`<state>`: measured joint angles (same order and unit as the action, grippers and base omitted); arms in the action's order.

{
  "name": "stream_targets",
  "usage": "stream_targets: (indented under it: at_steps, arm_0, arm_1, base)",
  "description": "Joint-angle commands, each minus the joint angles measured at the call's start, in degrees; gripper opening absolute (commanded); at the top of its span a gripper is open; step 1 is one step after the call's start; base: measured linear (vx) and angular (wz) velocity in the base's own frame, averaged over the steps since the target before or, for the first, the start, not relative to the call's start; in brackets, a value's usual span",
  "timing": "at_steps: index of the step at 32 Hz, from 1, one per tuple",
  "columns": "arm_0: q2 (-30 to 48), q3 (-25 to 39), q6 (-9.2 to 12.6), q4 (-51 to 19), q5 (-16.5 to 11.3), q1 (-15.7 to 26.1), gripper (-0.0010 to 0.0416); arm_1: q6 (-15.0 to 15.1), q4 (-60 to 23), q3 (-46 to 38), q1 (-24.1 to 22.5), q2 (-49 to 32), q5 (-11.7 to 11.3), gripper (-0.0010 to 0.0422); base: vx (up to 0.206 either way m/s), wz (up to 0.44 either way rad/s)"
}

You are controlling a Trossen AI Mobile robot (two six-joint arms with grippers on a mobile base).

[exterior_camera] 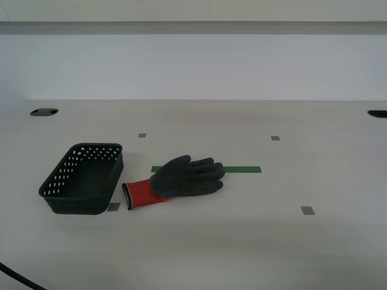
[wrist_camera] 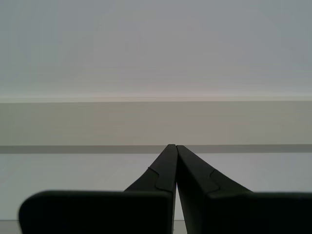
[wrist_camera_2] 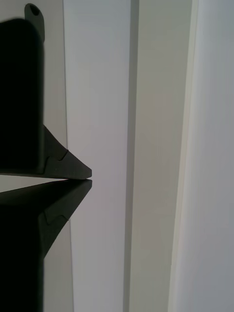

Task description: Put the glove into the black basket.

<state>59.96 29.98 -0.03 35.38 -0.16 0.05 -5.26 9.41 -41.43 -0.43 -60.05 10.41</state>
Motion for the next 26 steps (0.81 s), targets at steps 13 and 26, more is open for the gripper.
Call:
stream_targets:
  at_steps: [13, 26]
  arm_0:
    - [-0.02, 0.07, 0.0, 0.11, -0.02, -0.02, 0.0001]
    - [-0.02, 0.07, 0.0, 0.13, 0.0, 0.0, 0.0001]
  arm_1:
    - [5.35, -26.47, -16.55, -3.85, -0.81, 1.03, -0.0001]
    - [8.76, -42.84, -25.7, -7.72, -3.78, 1.05, 0.0]
  base:
    - [0.0, 0.0]
    - [0.0, 0.0]
